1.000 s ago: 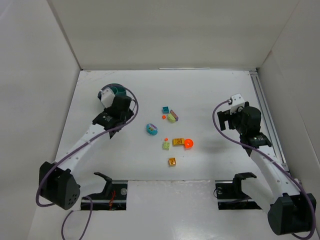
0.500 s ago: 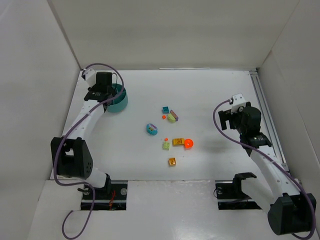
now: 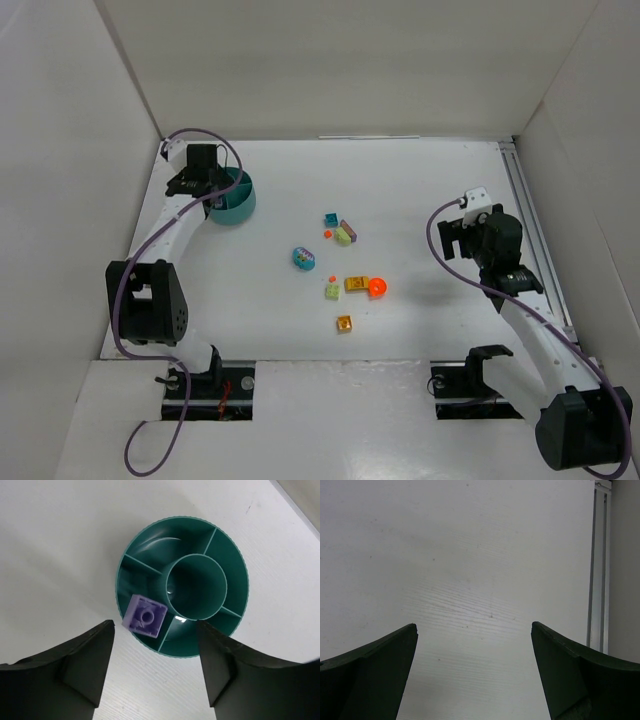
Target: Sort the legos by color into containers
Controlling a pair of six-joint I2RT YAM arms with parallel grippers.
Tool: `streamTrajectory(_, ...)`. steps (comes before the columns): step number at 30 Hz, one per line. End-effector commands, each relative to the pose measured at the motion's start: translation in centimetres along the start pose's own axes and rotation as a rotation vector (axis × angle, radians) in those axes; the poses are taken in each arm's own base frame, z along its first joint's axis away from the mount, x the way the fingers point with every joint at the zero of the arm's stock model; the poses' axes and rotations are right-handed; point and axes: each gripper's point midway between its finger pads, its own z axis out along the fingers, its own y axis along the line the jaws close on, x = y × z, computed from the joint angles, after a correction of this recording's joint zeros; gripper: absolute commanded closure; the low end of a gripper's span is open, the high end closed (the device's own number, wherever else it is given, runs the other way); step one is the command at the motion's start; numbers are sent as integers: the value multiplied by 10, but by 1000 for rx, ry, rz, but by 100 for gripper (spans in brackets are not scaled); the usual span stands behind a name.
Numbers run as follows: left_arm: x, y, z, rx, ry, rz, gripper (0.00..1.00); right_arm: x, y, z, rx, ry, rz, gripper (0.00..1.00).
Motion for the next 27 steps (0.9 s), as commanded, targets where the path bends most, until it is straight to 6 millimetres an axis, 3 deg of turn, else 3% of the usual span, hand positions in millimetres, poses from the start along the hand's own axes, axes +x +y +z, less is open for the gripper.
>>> streamTrajectory(1,-17,-12,-6,46,-40,-8,35,-12,-8,-1,30,-38,-2,0)
streamTrajectory(6,-17,-13,-4,45,-39,-7,32,-10,-7,-2,27,-29,-2,0)
streamTrajectory(10,-22,-18,-17,91,-41,-8,13,-11,-2,-1,-3,-38,-21,0)
streamTrajectory(11,-20,-15,-19,91,-40,-8,0,-11,-2,-1,-3,-38,-21,0)
streamTrajectory(15,-13,-26,-44,232,-22,3,0,-26,12,-1,-49,-75,-76,4)
streamTrajectory(19,9,-35,-72,347,-23,19,0,-39,49,7,-128,-76,-185,5)
streamTrajectory(23,65,-38,-99,470,70,59,0,-53,115,24,-283,-59,-297,6)
streamTrajectory(27,94,-30,-111,507,112,68,0,-56,161,33,-386,-49,-341,10)
